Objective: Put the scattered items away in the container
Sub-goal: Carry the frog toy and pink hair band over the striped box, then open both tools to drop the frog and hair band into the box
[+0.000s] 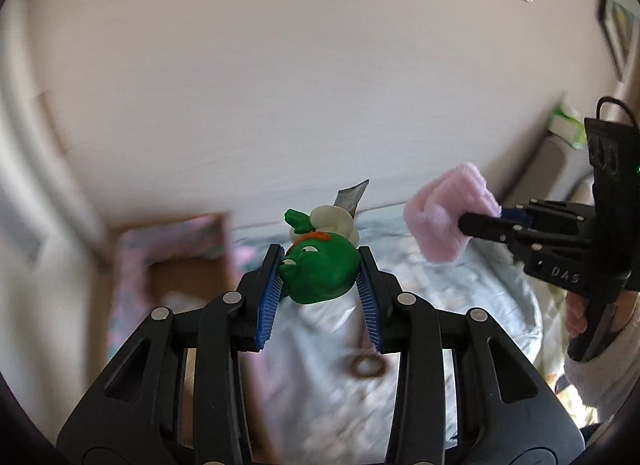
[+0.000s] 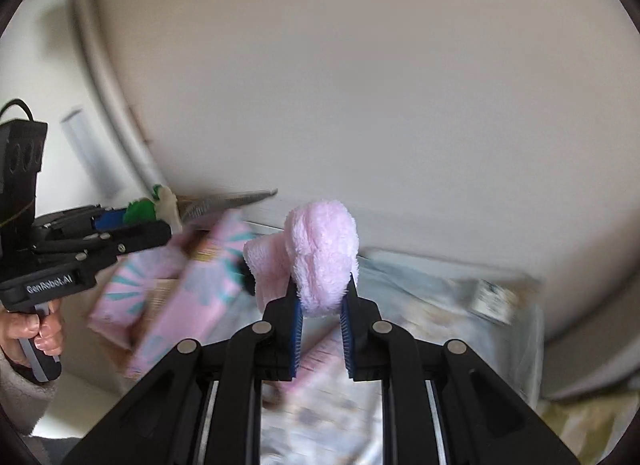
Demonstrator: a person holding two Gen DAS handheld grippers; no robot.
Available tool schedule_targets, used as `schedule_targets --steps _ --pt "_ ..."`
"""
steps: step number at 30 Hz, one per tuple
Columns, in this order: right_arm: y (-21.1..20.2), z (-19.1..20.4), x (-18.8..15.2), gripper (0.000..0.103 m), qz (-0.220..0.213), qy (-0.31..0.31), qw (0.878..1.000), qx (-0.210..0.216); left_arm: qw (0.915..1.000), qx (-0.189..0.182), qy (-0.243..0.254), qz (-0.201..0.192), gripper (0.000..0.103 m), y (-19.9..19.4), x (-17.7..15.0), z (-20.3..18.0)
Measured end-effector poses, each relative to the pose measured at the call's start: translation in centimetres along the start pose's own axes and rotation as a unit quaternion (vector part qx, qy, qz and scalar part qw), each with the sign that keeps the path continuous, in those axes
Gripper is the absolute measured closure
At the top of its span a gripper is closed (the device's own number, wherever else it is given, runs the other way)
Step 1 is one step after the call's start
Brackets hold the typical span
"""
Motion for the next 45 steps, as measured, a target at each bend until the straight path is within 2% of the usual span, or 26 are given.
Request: schedule_targets --steps 5,8,12,16,19,23,24,25,26,27,30,33,36,40,45 --pt "1.6 7.6 0.3 0.088 0.01 -0.061 0.996 0.066 0.996 0.066 -0.06 0.001 0.07 -3.5 -4.0 4.8" --pt "2.7 12.2 -0.4 0.088 0.026 -0.097 0.989 0.107 0.9909 0.088 -0.102 0.007 0.07 -4.6 -6.8 7.1" --pt "5.3 16.8 -2.4 0.088 0.065 -0.147 0.978 0.135 0.9845 0.111 -0.134 0.022 0.07 -4.6 -10.3 8.7" --pt "7.4 19.5 -4.1 0.088 0.098 -0.175 0.968 0.153 0.9787 0.113 -0.17 0.023 0.07 -4.8 -13.0 10.3" --pt "8.4 20.7 -4.8 0.088 0.116 -0.193 0.962 0.155 0.9745 0.105 -0.198 0.016 0.07 -5.0 -13.8 11.3" --pt "9.1 21.3 -5.2 0.088 0.125 -0.208 0.958 0.153 0.9721 0.116 -0.204 0.014 0.07 -5.1 -14.1 12.1" --pt "9.3 21.5 -5.2 0.087 0.124 -0.211 0.959 0.147 0.9704 0.122 -0.208 0.008 0.065 -5.2 -14.3 12.5" --pt "9.5 21.5 -5.3 0.086 0.121 -0.214 0.96 0.135 0.9688 0.124 -0.214 0.002 0.056 -5.4 -14.4 12.8" --pt "9.8 21.5 -5.3 0.081 0.122 -0.217 0.96 0.125 0.9667 0.122 -0.225 -0.001 0.027 -5.5 -14.6 13.2" --pt "10.2 21.4 -5.3 0.075 0.127 -0.217 0.961 0.114 0.9645 0.119 -0.235 -0.005 0.01 -5.5 -14.7 13.6" --pt "10.4 20.5 -5.4 0.061 0.14 -0.199 0.965 0.098 0.9629 0.101 -0.249 -0.028 0.009 -6.4 -14.5 13.8" --pt "9.4 19.2 -4.4 0.058 0.122 -0.16 0.973 0.111 0.9655 0.105 -0.237 -0.026 0.009 -6.9 -13.9 14.0" --pt "7.6 16.7 -2.6 0.052 0.085 -0.114 0.983 0.112 0.9694 0.104 -0.222 -0.022 0.009 -6.9 -13.3 13.8" --pt "5.2 12.0 -0.7 0.044 0.046 -0.071 0.993 0.083 0.9775 0.087 -0.191 -0.019 0.009 -6.5 -11.9 12.6" --pt "3.0 5.7 -0.2 0.041 0.026 -0.014 0.999 0.027 0.9878 0.066 -0.141 -0.009 0.009 -4.6 -9.5 10.0"
Point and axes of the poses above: each gripper's, at about its wrist camera, not at the fingertips, and y roughly the way its jaws point, z to its left, x to its top, the point moved 7 cm from there along y, roughly the way its jaws point, and after that the axes turned 7 degrees about -x, right-handed, at the moved point
